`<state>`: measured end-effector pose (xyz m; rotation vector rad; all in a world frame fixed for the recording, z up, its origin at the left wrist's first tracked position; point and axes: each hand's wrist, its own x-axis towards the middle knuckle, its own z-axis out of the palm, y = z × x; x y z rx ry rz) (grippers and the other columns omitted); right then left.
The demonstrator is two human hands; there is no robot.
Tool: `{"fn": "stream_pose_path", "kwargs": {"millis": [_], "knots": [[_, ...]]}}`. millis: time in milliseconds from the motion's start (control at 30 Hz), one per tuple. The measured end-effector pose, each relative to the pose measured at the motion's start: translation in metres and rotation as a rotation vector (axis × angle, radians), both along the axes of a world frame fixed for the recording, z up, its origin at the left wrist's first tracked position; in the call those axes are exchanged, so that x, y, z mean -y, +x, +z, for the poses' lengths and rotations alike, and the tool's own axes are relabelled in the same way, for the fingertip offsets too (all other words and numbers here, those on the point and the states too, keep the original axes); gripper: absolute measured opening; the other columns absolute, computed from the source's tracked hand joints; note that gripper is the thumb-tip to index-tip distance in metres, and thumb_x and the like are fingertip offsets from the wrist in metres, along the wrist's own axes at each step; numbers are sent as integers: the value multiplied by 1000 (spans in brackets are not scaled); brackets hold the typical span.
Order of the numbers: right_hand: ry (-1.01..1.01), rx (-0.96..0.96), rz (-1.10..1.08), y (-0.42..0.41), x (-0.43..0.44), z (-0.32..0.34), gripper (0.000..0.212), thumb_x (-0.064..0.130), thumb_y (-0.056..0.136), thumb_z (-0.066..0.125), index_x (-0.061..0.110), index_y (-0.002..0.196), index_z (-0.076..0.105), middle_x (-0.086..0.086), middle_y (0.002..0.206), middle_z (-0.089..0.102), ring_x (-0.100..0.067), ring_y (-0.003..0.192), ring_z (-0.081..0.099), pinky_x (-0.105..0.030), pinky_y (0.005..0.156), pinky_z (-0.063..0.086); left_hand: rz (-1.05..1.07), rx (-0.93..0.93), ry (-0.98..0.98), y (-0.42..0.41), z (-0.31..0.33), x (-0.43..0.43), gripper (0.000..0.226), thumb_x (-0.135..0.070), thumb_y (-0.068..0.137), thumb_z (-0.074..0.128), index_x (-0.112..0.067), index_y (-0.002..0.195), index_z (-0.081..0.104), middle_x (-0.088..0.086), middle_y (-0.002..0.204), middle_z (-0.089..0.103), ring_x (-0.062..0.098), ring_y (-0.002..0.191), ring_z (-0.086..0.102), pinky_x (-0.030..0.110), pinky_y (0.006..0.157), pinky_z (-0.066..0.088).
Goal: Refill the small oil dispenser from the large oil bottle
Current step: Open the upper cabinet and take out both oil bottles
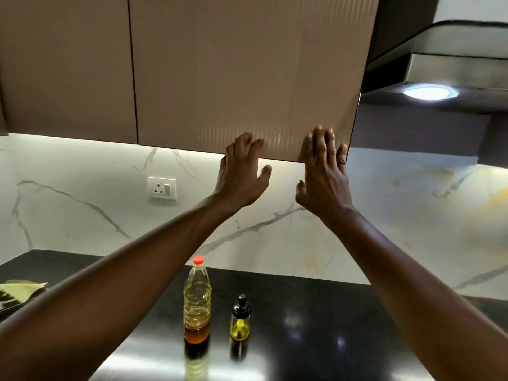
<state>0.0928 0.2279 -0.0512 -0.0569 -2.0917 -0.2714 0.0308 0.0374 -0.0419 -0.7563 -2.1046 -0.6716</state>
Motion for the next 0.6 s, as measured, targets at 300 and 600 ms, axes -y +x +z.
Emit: {"fn": "stream_pose_path", "kwargs": {"millis": [300,600], "knots": [[-82,66,30,-45,-19,-10,111,18,81,72,1,165,2,-24,173,-5,-47,159,-7,-64,128,8,94,-100,-195,-43,-22,-9,75,-40,92,65,-12,155,35,15,169,16,36,151,25,53,118,35],[-126,48,28,-48,-14,-10,109,21,81,72,1,166,5,-24,173,-3,-46,160,-6,-65,127,8,84,-147,-205,-46,-24,-3,77,-42,91,66,-14,156,35,14,169,20,35,152,27,52,118,35]]}}
